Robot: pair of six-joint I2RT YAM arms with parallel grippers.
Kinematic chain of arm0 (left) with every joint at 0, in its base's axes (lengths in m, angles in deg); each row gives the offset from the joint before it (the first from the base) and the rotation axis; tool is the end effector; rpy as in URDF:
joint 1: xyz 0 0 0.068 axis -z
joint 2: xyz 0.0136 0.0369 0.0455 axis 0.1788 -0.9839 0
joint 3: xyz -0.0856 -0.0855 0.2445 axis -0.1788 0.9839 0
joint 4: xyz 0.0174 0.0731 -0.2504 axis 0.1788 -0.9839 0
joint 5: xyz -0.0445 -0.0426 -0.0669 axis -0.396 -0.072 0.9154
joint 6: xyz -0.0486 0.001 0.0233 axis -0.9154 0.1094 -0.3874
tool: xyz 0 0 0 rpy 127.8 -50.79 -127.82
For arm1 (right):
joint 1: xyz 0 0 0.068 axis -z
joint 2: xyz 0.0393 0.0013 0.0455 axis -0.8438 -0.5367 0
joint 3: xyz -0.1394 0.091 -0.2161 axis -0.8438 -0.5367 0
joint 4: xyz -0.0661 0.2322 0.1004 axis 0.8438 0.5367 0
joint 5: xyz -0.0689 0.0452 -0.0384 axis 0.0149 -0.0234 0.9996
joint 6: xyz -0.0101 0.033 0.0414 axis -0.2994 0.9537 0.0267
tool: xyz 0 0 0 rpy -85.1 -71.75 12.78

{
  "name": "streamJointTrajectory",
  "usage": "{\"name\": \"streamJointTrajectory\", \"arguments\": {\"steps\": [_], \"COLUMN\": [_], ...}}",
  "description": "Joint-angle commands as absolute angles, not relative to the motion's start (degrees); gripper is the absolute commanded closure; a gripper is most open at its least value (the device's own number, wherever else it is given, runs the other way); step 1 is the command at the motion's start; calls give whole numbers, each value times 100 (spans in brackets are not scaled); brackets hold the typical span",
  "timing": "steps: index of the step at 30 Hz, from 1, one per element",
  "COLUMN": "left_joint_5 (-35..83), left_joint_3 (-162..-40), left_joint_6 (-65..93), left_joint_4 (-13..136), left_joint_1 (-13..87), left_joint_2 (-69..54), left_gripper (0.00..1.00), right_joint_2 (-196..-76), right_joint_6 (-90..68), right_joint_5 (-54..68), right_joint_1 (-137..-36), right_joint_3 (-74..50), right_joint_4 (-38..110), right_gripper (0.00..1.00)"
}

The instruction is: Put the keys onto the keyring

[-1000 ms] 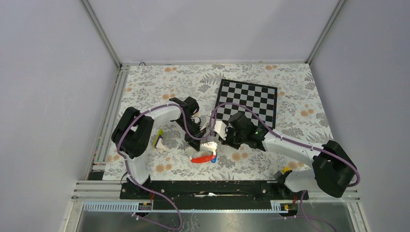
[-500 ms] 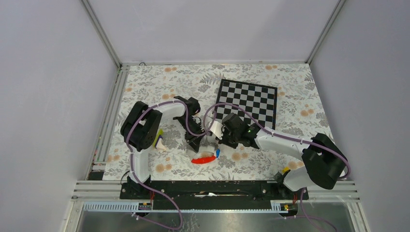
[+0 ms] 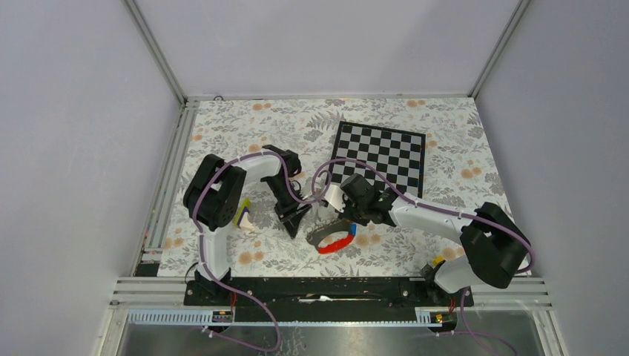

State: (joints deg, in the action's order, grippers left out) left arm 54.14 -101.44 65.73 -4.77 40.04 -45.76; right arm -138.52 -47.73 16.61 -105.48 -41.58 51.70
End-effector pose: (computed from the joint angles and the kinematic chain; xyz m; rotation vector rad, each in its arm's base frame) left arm 0.2691 -0.1793 0.1409 -1.4718 -2.3513 0.9938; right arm 0.1930 0.2124 0.1870 -1.5654 1.9551 0.0952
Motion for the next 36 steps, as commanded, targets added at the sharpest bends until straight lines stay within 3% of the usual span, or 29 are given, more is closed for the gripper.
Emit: {"name": "streamJointTrajectory", "arguments": {"steps": [1, 9, 18, 36], "left_joint_5": [4463, 4373, 4355, 4030], "left_joint_3": [-10108, -10212, -10255, -10387], "left_joint_6": [6599, 6532, 6516, 6512], "left_joint_4": [-63, -34, -16, 20], "left_joint_1": [3873, 3633, 3478, 3211], "left_joint_2": [-4595, -4417, -4342, -4145], "left_gripper": [40, 38, 38, 35], "right_joint_2": [-13965, -14060, -14372, -14317], "right_joint_6": [-4824, -4965, -5100, -5129], "right_joint_5": [2152, 2814, 3571, 3656], "right_joint_1": [-10552, -10687, -10919, -11211], "right_joint_3": [-3917, -3886, -4102, -4397], "right_joint_4": [5088, 5018, 5017, 5320], "right_gripper": [100, 100, 91, 77]}}
